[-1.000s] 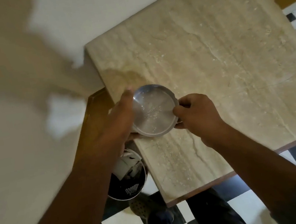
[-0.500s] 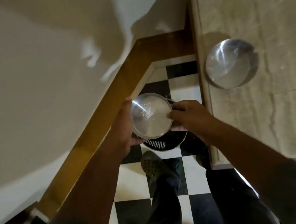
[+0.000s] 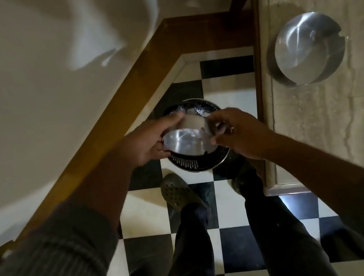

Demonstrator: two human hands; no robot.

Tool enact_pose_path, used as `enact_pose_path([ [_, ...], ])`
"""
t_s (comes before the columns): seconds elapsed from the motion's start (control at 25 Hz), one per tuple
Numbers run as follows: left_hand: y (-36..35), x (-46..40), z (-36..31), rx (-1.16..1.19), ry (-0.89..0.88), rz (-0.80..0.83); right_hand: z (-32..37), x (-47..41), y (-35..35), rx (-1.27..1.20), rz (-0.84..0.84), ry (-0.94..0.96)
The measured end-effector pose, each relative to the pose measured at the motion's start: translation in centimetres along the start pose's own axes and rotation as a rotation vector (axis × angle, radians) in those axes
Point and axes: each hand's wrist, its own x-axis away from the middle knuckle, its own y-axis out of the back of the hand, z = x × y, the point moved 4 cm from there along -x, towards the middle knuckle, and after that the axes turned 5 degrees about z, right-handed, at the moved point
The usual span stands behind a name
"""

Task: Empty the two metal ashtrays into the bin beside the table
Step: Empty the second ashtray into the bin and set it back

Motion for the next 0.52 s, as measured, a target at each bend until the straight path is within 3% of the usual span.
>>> enact_pose_path([
  [0.12, -0.9, -0.4, -3.1, -0.357, -0.002, 0.163, 1.6, 0.5, 0.6, 0.283, -0.052, 0.246],
  [0.2, -1.7, -1.1, -4.8, -0.577, -0.029, 0.154, 2.0, 0.7, 0.8, 0.468, -0.067, 0.360],
  [0.32, -2.3, -2.3, -5.8, -0.905, -0.162, -0.018, 1.9, 1.0, 0.6, 0.612, -0.119, 0.450],
  [0.44, -2.7, -2.8, -4.9, -1.204, -0.425, -0.224, 0.8, 1.6, 0.9, 0.664, -0.142, 0.372],
  [0.52, -2.4, -2.8, -3.5, -1.280, -0.544, -0.304, 1.2, 2.5, 2.6, 0.652, -0.224, 0.421],
])
